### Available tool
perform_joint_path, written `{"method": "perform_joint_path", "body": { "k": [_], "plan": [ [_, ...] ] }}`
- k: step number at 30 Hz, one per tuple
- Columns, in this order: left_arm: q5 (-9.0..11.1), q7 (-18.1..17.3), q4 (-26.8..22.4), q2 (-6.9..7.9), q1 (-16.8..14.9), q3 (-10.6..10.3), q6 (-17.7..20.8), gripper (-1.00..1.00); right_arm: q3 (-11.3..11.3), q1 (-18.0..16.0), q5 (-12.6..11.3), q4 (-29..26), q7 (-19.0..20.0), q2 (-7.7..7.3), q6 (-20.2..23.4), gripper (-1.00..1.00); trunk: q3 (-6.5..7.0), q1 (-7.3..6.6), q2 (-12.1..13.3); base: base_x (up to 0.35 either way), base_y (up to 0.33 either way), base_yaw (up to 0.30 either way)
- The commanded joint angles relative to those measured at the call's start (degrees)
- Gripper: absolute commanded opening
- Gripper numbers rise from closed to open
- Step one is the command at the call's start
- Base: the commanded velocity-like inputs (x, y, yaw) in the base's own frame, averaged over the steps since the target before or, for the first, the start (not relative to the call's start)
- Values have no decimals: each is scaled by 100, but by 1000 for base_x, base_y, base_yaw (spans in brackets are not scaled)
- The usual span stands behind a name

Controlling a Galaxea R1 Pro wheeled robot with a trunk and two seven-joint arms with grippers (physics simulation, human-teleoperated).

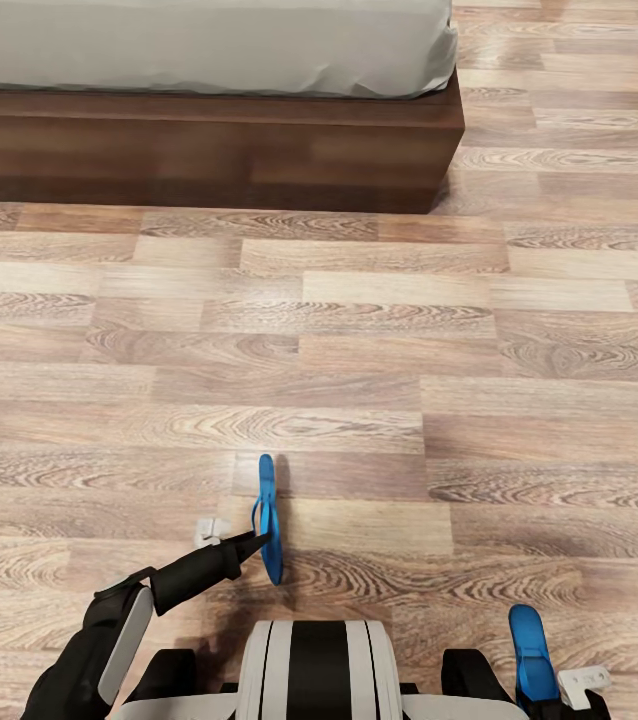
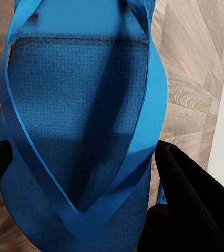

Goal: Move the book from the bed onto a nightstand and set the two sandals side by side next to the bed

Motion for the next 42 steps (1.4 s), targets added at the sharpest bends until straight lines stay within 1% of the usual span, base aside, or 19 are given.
{"method": "perform_joint_path", "body": {
  "k": [1, 14, 22, 38, 40, 41, 42],
  "plan": [
    [33, -10, 1, -1, -1, 3, 43, -100, -48, -3, 35, 4, 39, 2, -18, 100, -2, -1, -1, 0, 0, 0],
    [38, -15, -2, -10, 4, 3, 50, -100, -46, -13, 40, 3, 42, 2, -15, 100, -2, -1, -1, -1, 0, 0],
    [41, -19, -4, -8, 3, 5, 52, -100, -46, -13, 44, 3, 42, 2, -17, 100, -2, -1, -1, -143, 0, 0],
    [41, -16, -4, -12, 5, 3, 50, -100, -46, -13, 40, 2, 42, 2, -13, 100, -2, -1, -1, -5, 0, 0],
    [41, -16, -4, -14, 5, 3, 49, -100, -46, -13, 37, -9, 42, 2, 141, 100, -2, -1, -1, 0, 0, 0],
    [41, -16, -4, -14, 5, 3, 46, -100, -46, -13, 36, -109, 44, 2, 493, 100, -2, -1, -1, 0, 0, 0],
    [41, -16, -1, -14, 4, 3, 45, -100, -46, -15, 36, -251, 42, 2, 738, 100, -2, -1, -1, 0, 0, 0]
  ]
}}
